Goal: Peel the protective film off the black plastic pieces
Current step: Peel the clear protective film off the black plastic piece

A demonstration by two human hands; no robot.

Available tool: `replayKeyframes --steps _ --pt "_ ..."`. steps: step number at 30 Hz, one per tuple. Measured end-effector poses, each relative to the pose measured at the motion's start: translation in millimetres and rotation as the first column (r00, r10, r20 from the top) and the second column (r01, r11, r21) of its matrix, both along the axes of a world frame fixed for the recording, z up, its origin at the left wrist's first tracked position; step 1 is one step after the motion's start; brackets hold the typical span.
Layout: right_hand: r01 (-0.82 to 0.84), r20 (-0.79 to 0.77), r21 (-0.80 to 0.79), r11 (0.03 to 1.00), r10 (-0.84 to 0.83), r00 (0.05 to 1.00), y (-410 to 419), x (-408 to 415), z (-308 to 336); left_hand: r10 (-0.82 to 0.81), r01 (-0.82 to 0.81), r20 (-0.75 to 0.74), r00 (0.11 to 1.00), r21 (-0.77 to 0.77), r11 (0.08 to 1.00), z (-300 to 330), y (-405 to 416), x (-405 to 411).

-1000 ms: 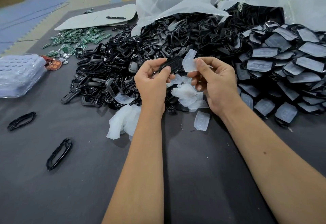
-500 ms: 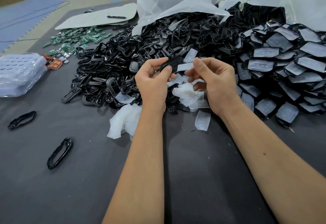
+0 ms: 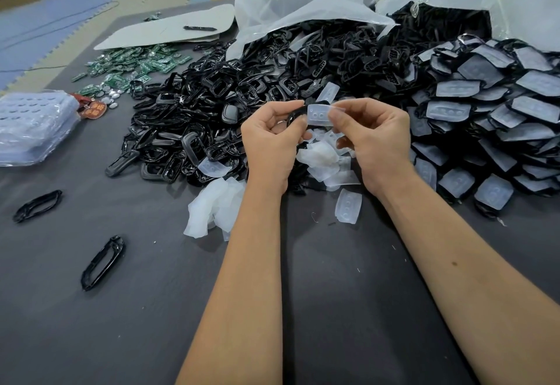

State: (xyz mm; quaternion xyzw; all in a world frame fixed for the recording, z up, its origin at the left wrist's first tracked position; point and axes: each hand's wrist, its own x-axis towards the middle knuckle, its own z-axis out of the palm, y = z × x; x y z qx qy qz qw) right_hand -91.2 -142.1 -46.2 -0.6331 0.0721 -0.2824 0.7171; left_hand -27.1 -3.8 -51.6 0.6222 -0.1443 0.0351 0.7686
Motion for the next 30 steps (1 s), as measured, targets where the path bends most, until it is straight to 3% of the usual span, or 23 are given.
replayKeyframes --steps 11,24,30 --pt "0.009 0.027 -0.082 0.997 -0.006 1.0 -2.0 0.1 1.0 -0.07 0.069 -0.048 0.996 -0.006 0.998 2.1 -2.2 -0.8" --pt "0.206 -0.04 -0.243 0.948 -0.222 0.974 -7.8 5.7 -4.2 -0.189 0.181 -0.1 0.977 -0.082 0.98 4.2 -3.5 -4.4" --pt "0.252 -0.038 -0.276 0.927 -0.273 0.961 -7.2 6.0 -2.7 -0.167 0.168 -0.049 0.985 0.018 0.986 4.6 -2.9 -5.9"
